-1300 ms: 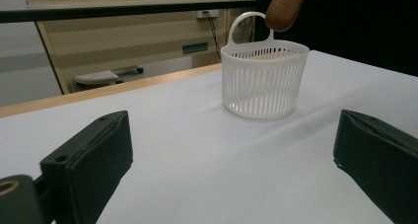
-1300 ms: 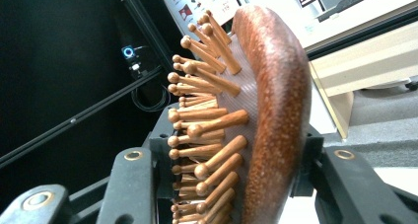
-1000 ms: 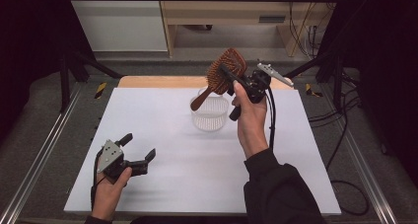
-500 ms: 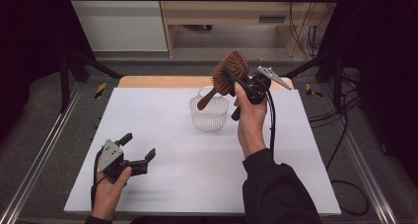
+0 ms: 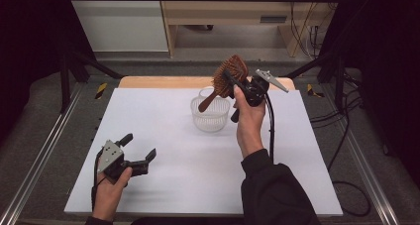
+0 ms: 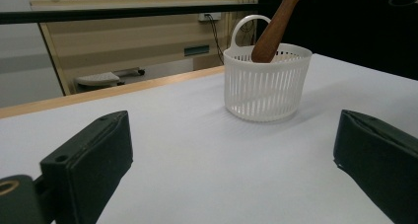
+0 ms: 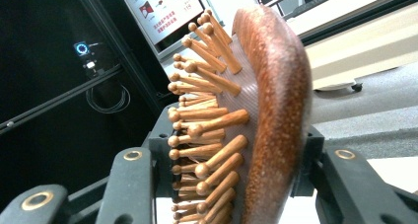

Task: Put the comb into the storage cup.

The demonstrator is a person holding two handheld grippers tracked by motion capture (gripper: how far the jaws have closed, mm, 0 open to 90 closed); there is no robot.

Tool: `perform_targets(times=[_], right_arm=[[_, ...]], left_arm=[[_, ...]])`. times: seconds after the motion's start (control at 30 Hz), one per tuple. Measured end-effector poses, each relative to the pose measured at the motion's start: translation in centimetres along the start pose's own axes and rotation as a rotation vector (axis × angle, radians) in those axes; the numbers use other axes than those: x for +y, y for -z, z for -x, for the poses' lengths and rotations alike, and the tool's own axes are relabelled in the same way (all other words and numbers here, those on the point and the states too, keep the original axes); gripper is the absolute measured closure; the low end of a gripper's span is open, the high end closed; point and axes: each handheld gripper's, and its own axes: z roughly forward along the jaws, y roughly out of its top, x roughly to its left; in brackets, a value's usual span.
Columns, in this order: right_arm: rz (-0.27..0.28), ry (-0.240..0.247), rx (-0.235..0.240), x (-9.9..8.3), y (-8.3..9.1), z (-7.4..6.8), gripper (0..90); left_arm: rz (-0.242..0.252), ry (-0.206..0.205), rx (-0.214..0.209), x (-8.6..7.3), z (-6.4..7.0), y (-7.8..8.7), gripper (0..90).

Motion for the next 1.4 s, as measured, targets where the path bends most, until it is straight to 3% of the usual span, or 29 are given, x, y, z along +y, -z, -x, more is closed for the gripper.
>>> perform_targets(times=[1.4], right_arm=[[-0.036,-0.044,-0.026,-4.1,-0.9,1.9,51.1]], left_arm=[[0.000,0.004,0.003,0.0,-0.1,0.0,1.5]])
